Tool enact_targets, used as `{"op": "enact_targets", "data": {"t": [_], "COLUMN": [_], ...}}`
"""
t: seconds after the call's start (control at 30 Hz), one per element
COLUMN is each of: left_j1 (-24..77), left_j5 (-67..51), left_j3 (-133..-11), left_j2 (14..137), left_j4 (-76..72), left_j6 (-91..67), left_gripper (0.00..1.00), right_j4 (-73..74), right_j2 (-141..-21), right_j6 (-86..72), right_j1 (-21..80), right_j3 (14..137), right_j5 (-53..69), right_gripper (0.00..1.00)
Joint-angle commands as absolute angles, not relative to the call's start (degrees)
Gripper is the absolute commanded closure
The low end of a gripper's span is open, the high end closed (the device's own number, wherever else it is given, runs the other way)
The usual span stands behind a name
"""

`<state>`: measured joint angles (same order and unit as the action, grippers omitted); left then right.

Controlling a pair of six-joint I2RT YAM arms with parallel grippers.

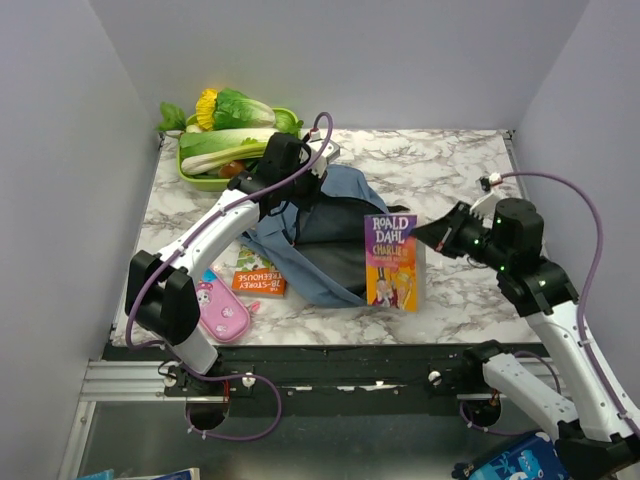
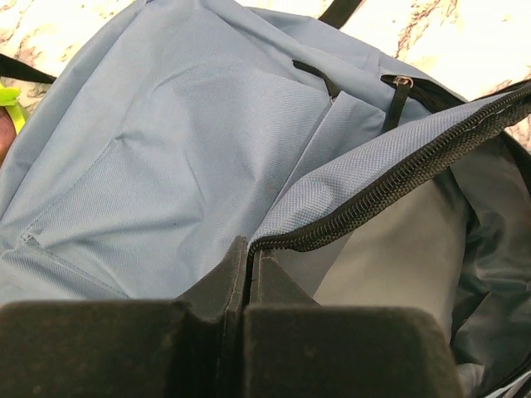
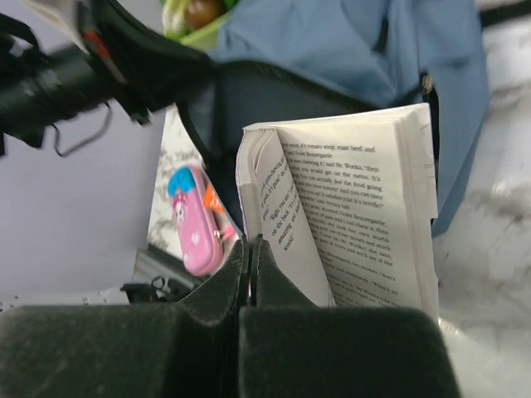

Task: Pack the student bag
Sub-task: Place the book in the student bag.

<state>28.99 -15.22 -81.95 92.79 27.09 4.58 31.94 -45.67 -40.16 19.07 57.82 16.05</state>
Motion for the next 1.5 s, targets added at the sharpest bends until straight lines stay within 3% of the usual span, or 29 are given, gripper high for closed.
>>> {"op": "enact_targets", "data": {"t": [0.0,0.2,0.57,0.83,0.9,0.93,1.03,1.2,1.3,1.37,1.47], "left_j1": [28.8,29.4,30.5,30.8,30.8,30.8,30.8,30.8,30.8,30.8,30.7], "left_j5": [-17.3,-20.4,-44.9,-49.5,-48.9,-48.3,-47.4,-46.0,-44.8,-44.3,-43.7], "left_j3": [-83.0,-83.4,-80.2,-76.2,-75.6,-75.5,-75.2,-75.4,-75.8,-76.2,-76.6], "left_j2": [92.3,90.8,84.2,83.2,83.4,83.7,84.3,85.2,85.4,85.9,86.2], "left_j4": [20.9,21.0,29.3,33.6,33.7,33.8,33.8,33.8,33.7,33.7,33.7], "left_j6": [2.1,0.4,5.6,11.7,12.2,12.5,12.8,12.9,12.7,12.6,12.6], "left_gripper": [1.00,1.00,1.00,1.00,1.00,1.00,1.00,1.00,1.00,1.00,1.00], "right_j4": [27.0,21.6,5.3,4.4,6.1,6.8,9.0,11.9,15.0,17.5,22.4], "right_j2": [-44.4,-47.9,-67.8,-80.4,-80.1,-79.4,-74.8,-64.7,-56.4,-50.4,-45.9], "right_j6": [-47.8,-49.2,-52.5,-47.0,-45.6,-44.3,-40.9,-35.3,-32.3,-30.2,-27.3], "right_j1": [19.2,19.7,20.8,27.0,27.6,27.6,27.6,27.8,27.8,27.9,28.4], "right_j3": [48.5,43.4,41.7,48.5,48.8,48.7,47.9,44.9,42.6,41.2,39.0], "right_j5": [25.8,26.5,22.1,8.1,5.7,3.3,0.4,-0.4,2.4,6.1,12.9], "right_gripper": [0.99,0.99,0.99,0.99,0.85,0.65,0.46,0.37,0.41,0.52,0.83]}}
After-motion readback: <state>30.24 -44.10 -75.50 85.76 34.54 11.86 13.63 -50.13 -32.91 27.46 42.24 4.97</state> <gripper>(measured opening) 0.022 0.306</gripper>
